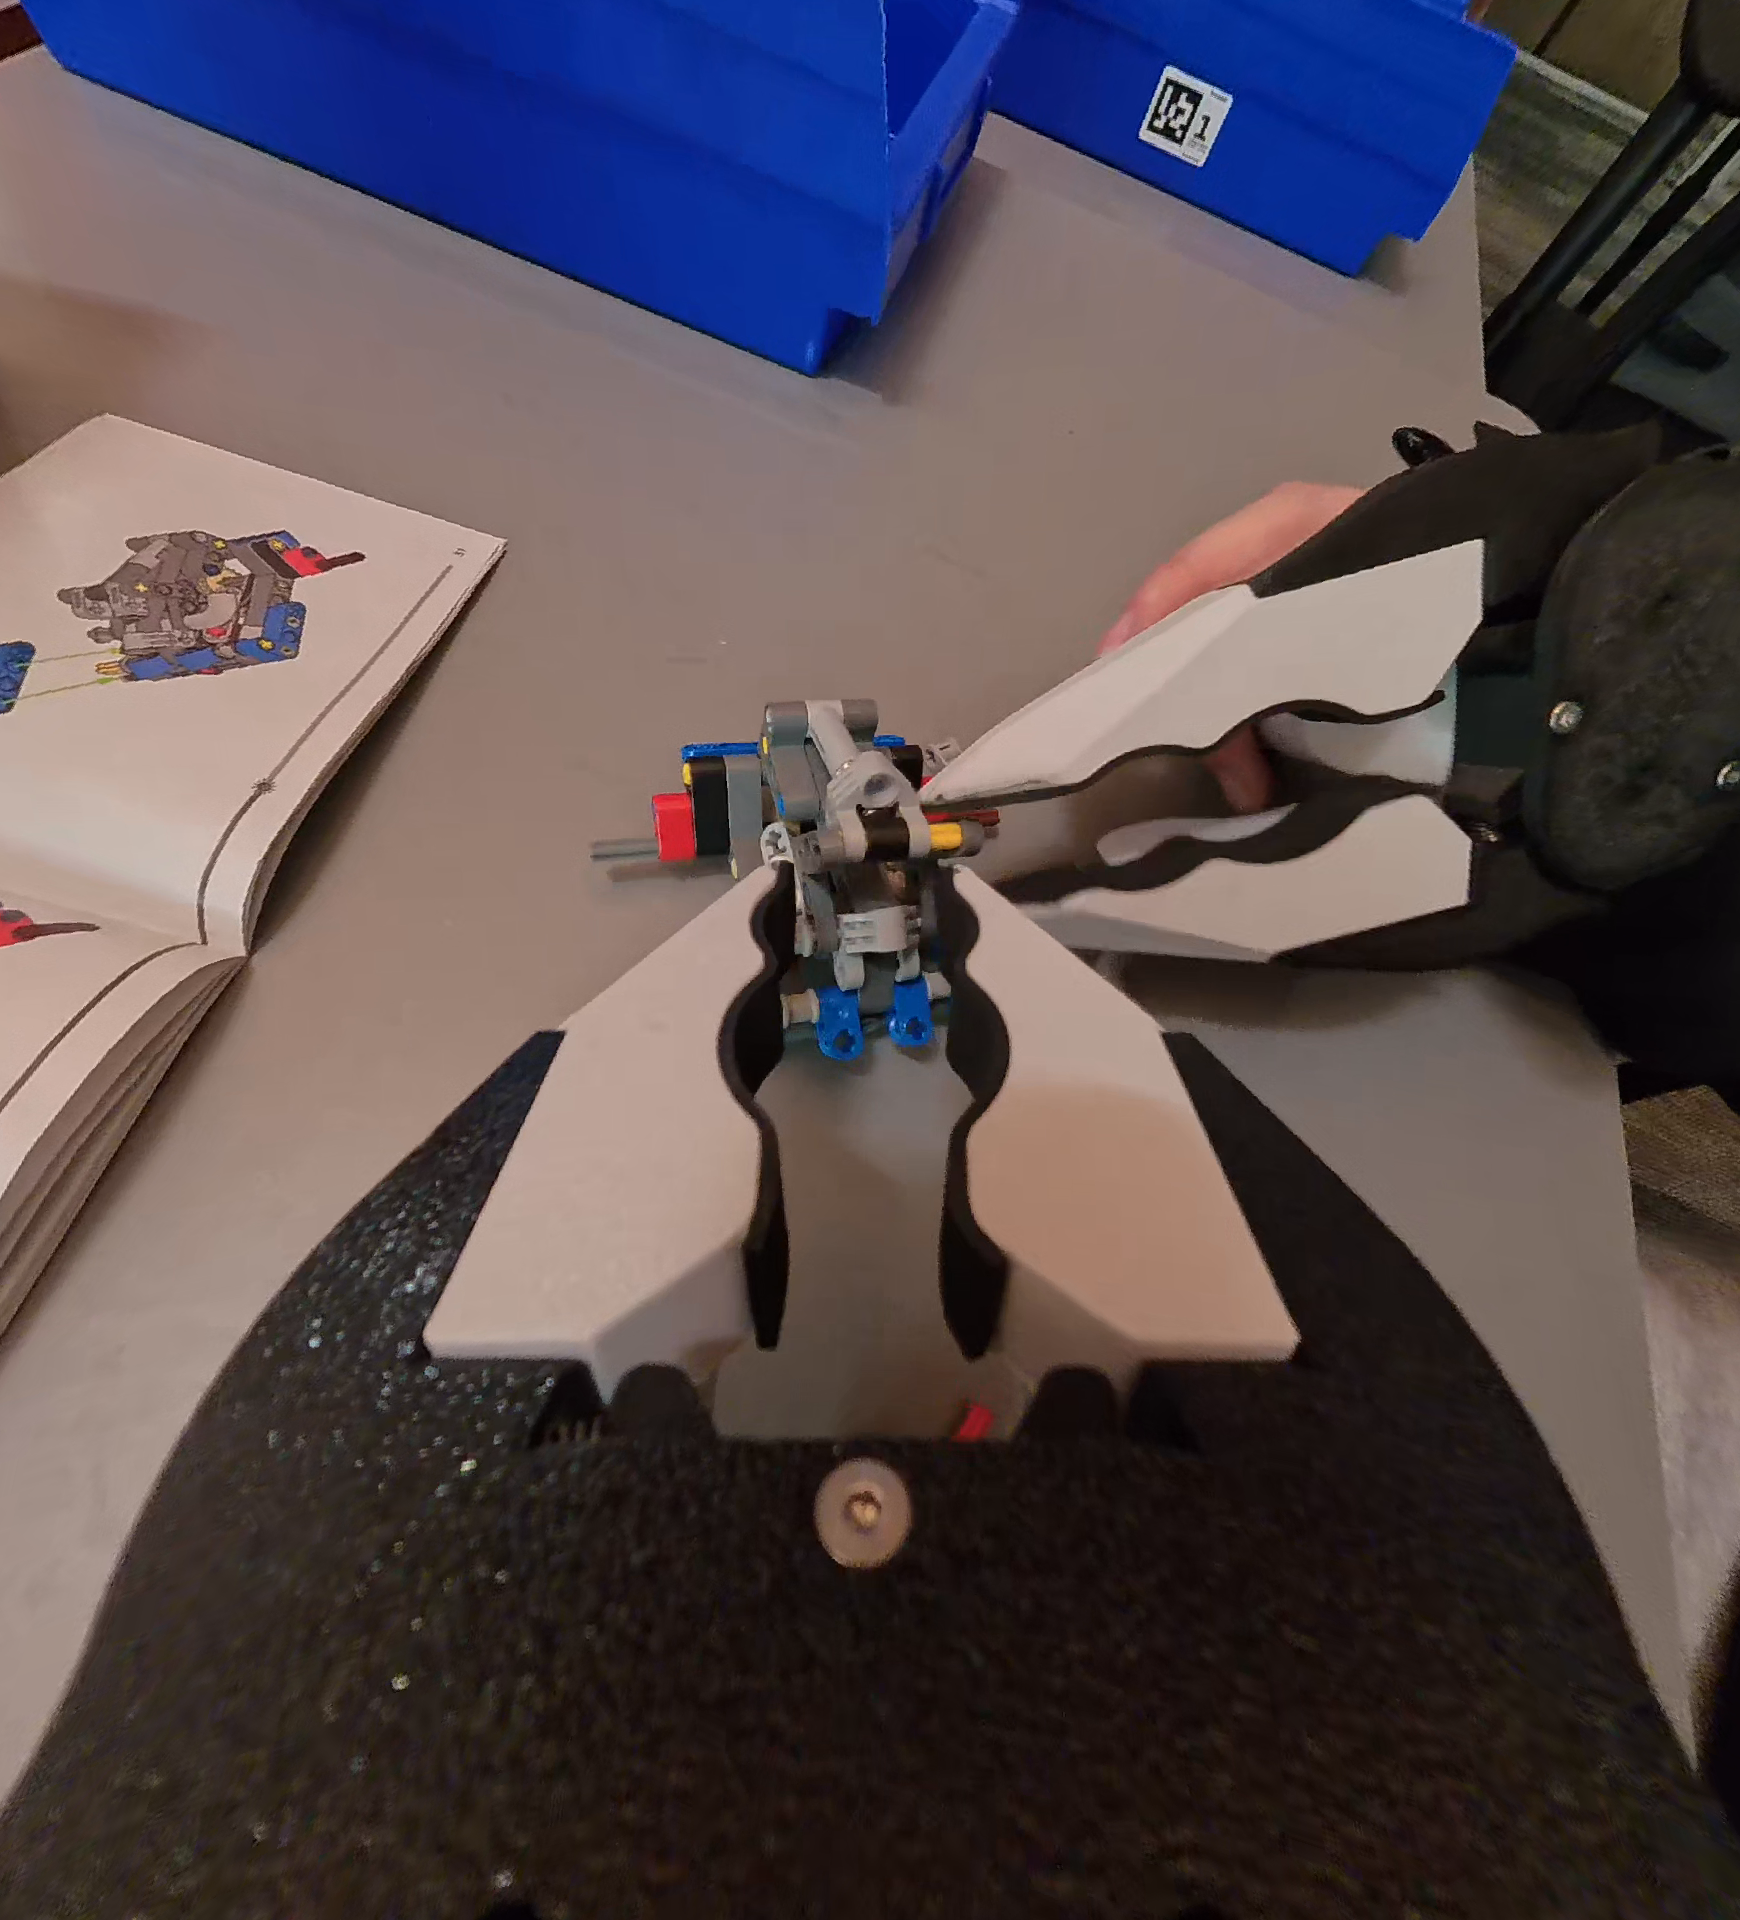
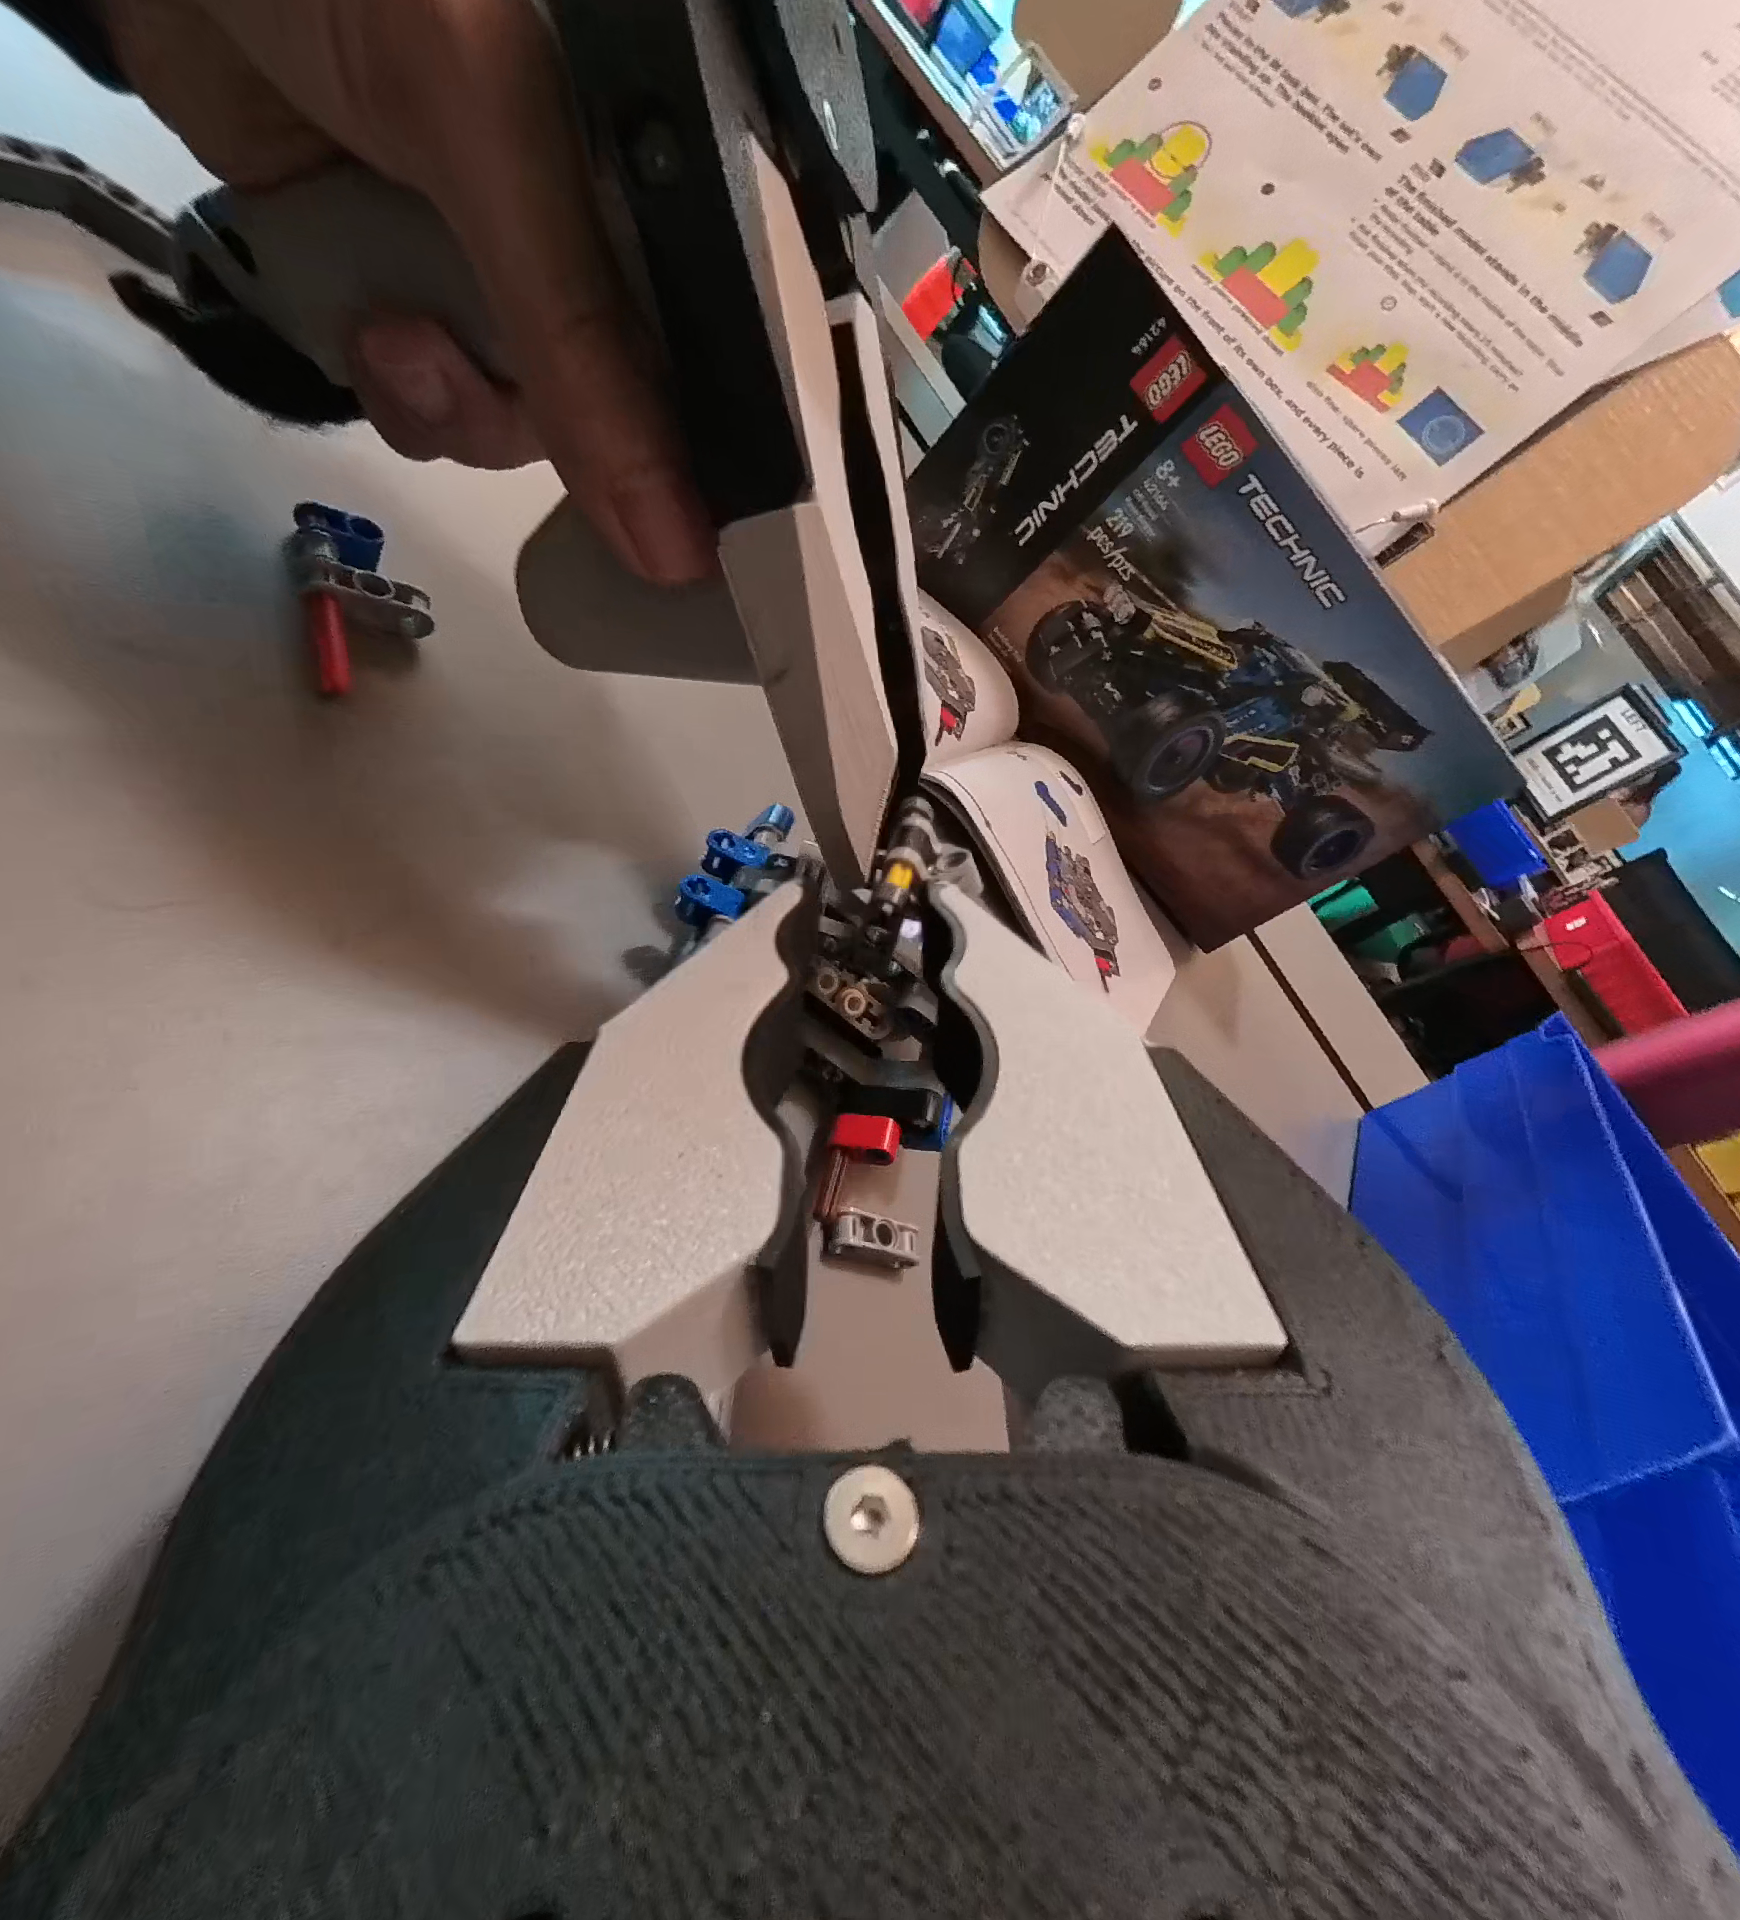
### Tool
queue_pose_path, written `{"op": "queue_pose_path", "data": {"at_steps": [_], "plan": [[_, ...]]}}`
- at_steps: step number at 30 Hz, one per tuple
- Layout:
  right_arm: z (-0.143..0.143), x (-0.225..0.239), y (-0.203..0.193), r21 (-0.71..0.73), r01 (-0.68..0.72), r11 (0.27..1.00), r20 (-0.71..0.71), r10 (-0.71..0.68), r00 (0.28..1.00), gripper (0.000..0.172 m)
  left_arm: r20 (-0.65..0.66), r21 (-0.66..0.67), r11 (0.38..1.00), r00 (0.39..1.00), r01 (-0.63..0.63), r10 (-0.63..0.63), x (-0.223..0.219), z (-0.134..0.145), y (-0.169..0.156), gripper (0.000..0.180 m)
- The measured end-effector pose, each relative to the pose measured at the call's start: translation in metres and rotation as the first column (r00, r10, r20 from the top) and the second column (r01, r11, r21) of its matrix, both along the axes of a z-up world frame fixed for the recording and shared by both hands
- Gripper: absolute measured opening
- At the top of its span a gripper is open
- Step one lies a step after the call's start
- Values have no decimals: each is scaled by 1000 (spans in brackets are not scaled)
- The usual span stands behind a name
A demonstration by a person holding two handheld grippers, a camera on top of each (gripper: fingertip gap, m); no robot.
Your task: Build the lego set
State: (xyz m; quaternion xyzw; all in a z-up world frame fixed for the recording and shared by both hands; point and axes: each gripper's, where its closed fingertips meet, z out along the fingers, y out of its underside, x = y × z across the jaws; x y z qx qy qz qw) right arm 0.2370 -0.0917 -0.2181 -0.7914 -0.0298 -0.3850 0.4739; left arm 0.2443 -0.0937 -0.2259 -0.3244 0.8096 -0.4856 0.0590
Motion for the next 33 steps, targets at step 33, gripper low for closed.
{"op": "queue_pose_path", "data": {"at_steps": [33], "plan": [[3,5,-12,35,-54,998,-66,57,996,4,696,714,671,94,-201,-712,1,13,-16,4]]}}
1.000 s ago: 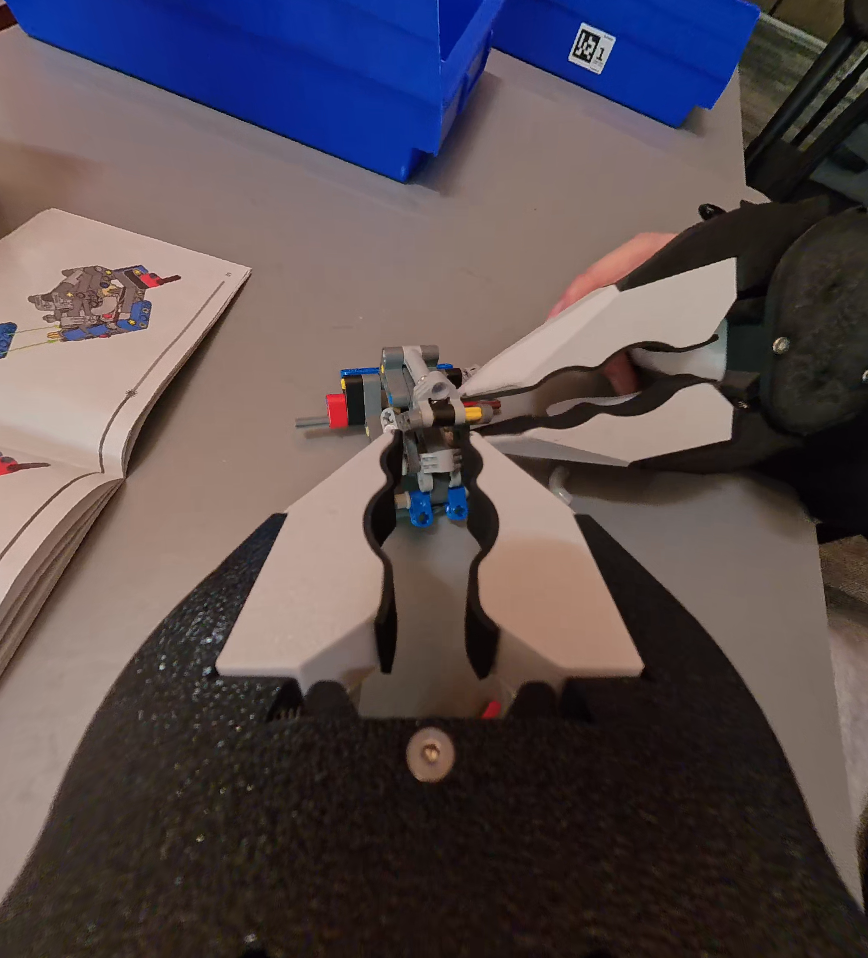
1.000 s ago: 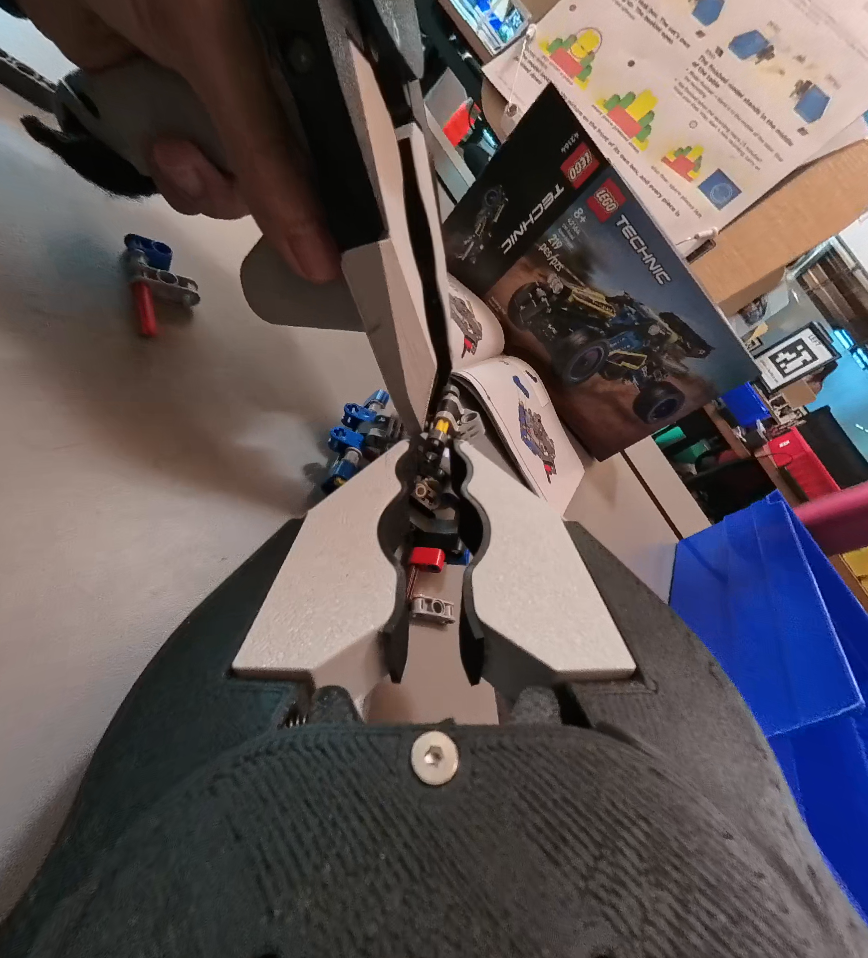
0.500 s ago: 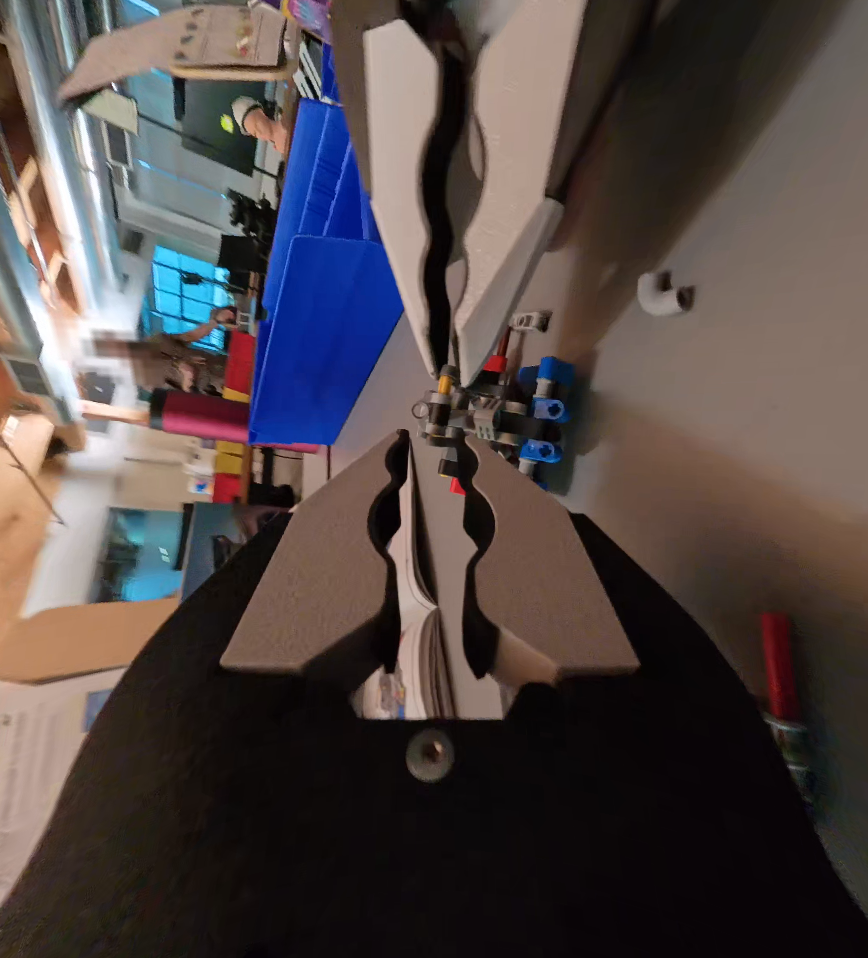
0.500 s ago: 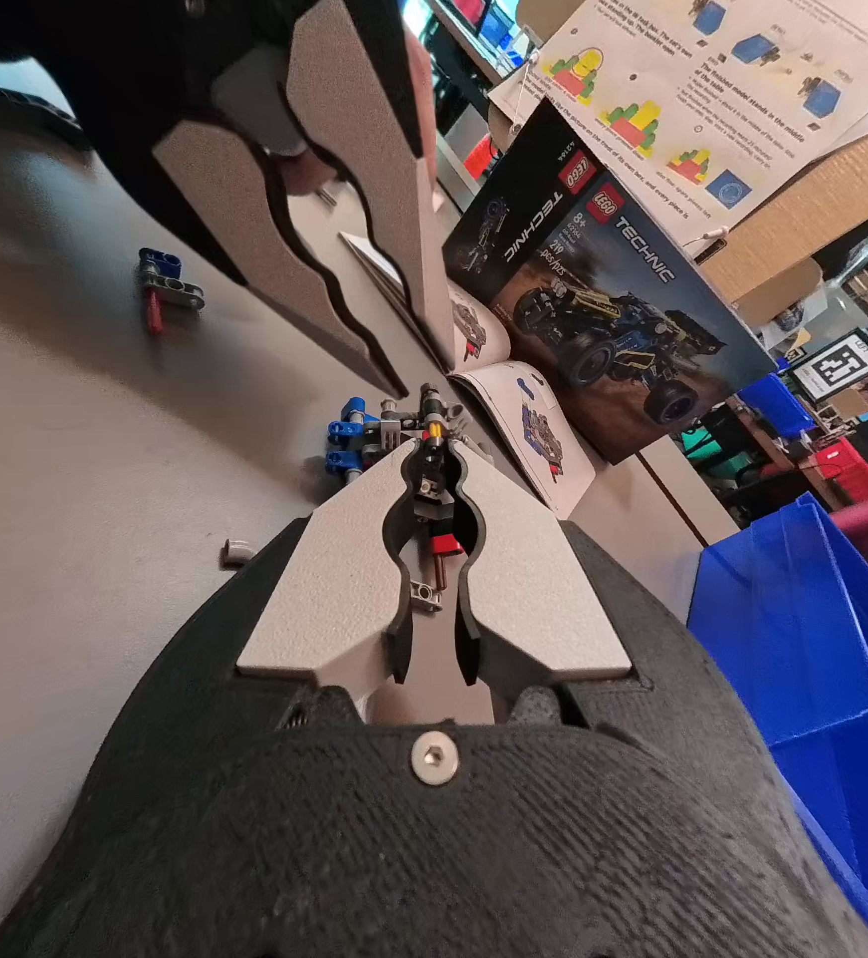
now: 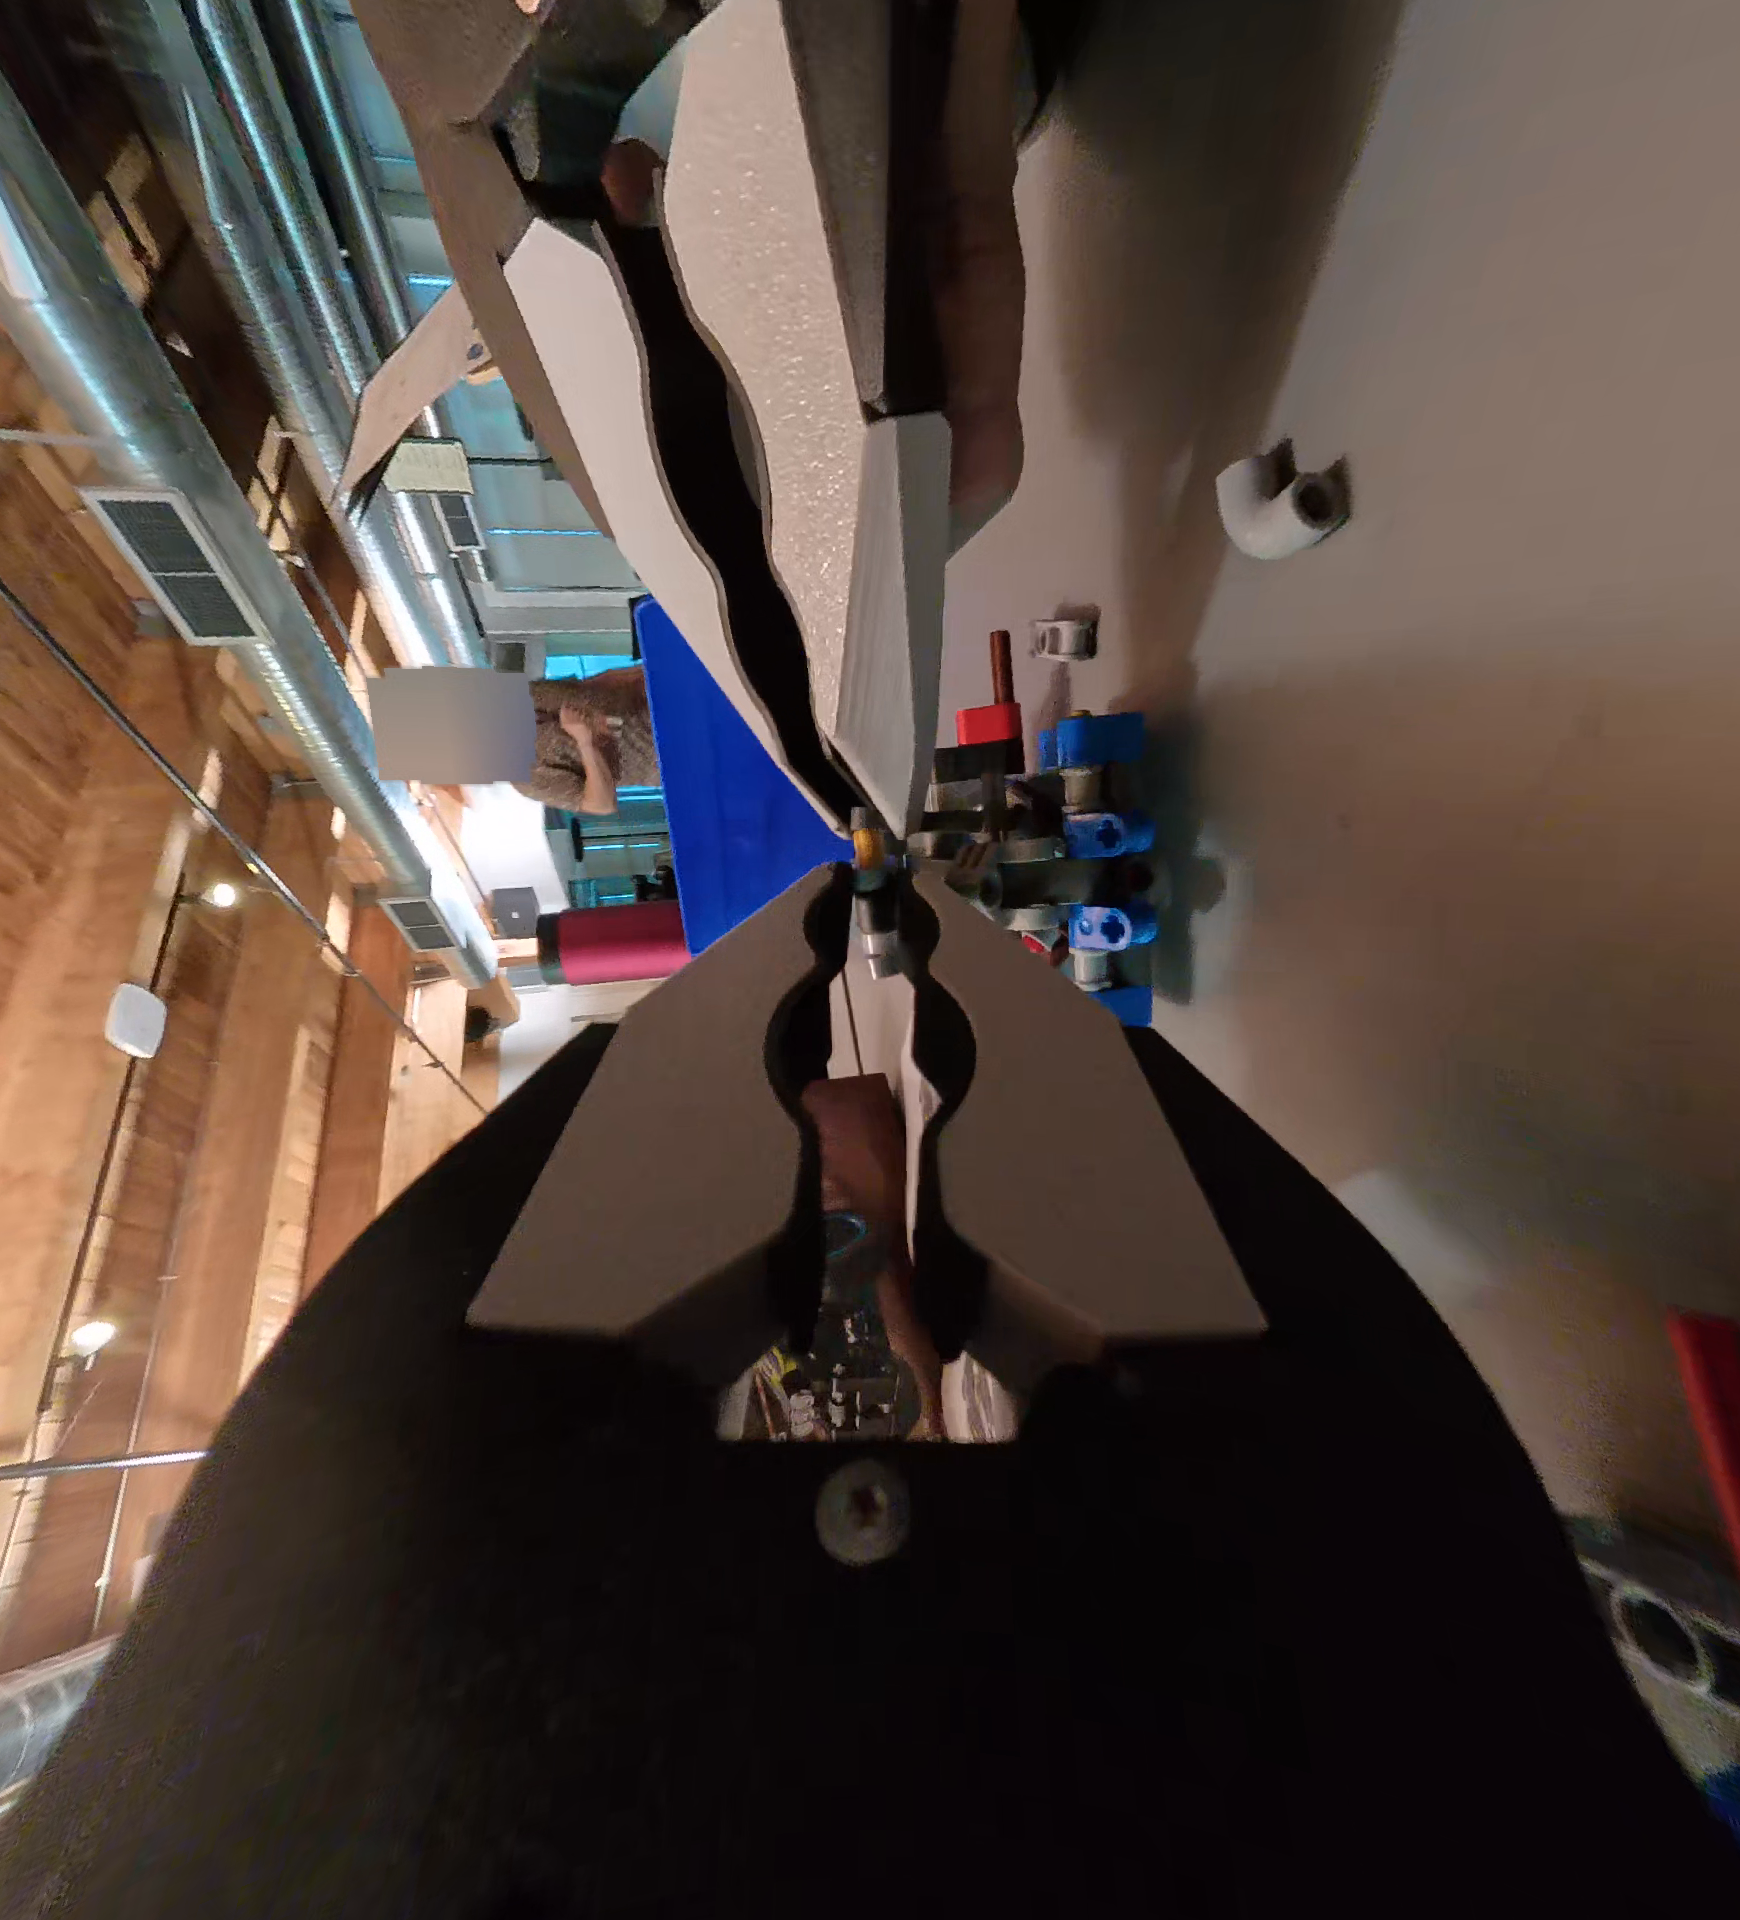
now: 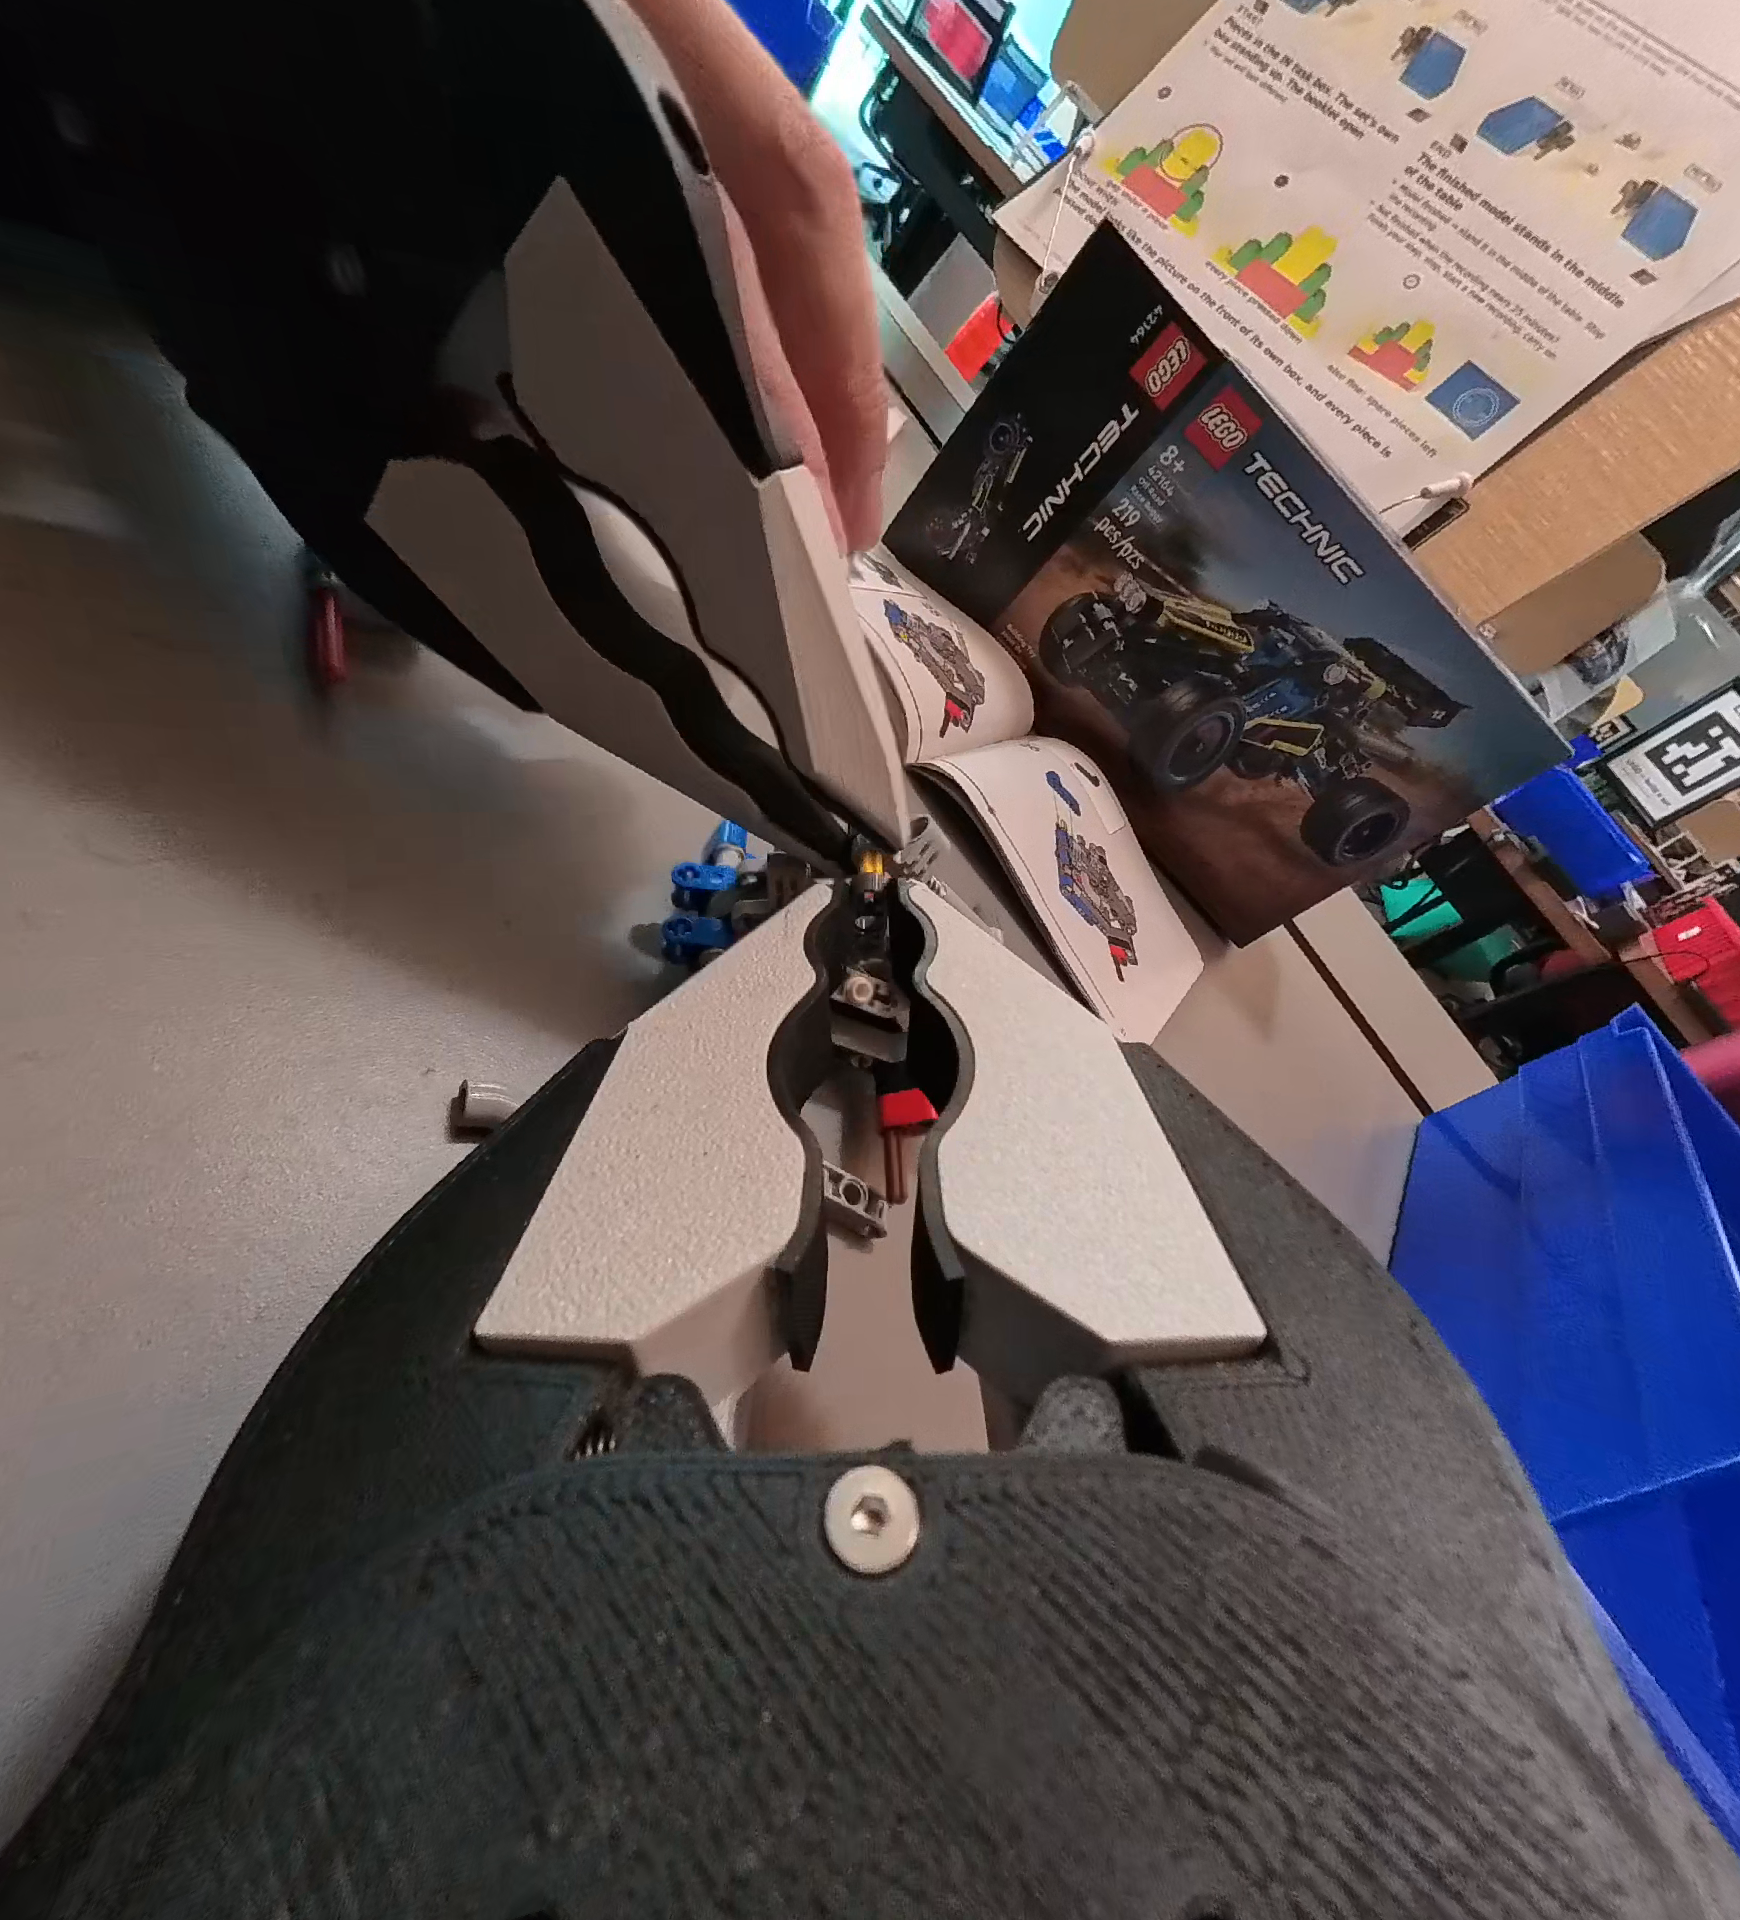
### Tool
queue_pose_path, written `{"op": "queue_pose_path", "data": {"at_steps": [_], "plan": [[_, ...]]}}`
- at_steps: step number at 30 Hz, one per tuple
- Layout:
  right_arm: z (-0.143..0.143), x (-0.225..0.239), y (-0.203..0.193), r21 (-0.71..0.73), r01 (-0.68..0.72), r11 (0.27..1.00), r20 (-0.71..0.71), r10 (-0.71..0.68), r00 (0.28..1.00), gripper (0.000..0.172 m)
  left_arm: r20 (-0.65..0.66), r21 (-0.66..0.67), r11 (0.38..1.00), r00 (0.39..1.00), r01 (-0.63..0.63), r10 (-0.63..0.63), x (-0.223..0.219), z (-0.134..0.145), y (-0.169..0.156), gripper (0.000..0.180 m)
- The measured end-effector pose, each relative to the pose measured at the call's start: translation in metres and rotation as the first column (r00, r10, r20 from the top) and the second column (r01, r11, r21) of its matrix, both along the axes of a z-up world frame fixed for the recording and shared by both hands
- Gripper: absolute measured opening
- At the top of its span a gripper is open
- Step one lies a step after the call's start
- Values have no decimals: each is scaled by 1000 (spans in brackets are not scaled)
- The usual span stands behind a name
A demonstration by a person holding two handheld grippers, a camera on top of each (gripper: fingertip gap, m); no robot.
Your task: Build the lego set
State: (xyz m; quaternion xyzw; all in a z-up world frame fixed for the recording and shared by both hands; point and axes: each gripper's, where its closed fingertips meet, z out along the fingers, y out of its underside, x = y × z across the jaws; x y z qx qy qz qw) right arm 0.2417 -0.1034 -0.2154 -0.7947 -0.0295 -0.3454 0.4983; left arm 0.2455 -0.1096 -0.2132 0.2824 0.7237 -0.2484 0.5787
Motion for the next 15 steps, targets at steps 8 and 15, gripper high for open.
{"op": "queue_pose_path", "data": {"at_steps": [8,15], "plan": [[3,0,-1,13,6,1000,27,-6,1000,5,12,-28,999,999,-42,42,2,3,-1,3],[5,1,-2,30,13,999,26,-13,1000,5,-15,-65,996,998,-55,55,3,4,1,3]]}}
